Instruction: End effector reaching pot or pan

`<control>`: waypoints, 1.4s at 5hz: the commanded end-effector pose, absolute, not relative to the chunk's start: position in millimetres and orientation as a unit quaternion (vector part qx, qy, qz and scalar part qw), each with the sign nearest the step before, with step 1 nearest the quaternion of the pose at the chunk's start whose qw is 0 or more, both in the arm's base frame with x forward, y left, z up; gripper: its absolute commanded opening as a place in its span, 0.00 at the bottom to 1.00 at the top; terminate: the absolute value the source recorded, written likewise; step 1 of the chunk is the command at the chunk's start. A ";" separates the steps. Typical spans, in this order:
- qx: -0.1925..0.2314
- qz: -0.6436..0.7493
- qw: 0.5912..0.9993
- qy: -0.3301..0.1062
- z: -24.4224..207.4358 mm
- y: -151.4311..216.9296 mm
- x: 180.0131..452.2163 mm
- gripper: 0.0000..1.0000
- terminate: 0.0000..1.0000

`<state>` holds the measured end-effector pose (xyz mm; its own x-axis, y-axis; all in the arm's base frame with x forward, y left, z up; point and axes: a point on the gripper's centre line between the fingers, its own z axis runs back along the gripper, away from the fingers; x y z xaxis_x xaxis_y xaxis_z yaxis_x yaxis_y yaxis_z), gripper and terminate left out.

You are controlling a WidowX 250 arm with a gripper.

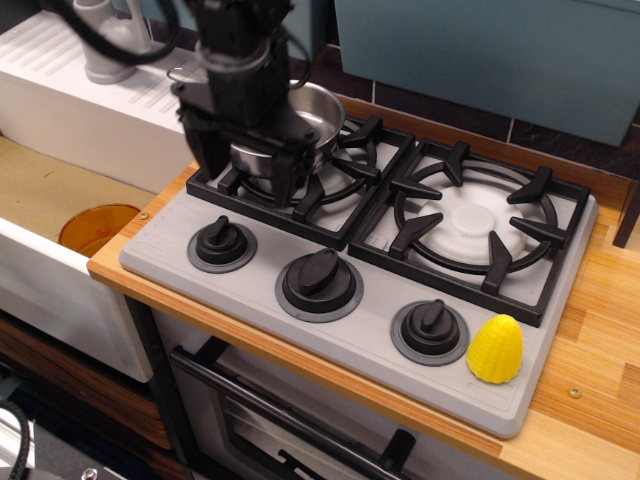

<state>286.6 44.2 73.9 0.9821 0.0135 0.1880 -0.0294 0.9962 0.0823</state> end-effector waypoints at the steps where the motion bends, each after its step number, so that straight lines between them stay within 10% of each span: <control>1: 0.042 0.045 0.992 -0.111 103.3 21.0 312.3 1.00 0.00; 7: 0.053 0.022 0.986 -0.158 94.0 15.4 364.1 1.00 0.00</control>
<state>357.8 13.4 76.4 0.9631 0.0224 0.2681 -0.0499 0.9941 0.0963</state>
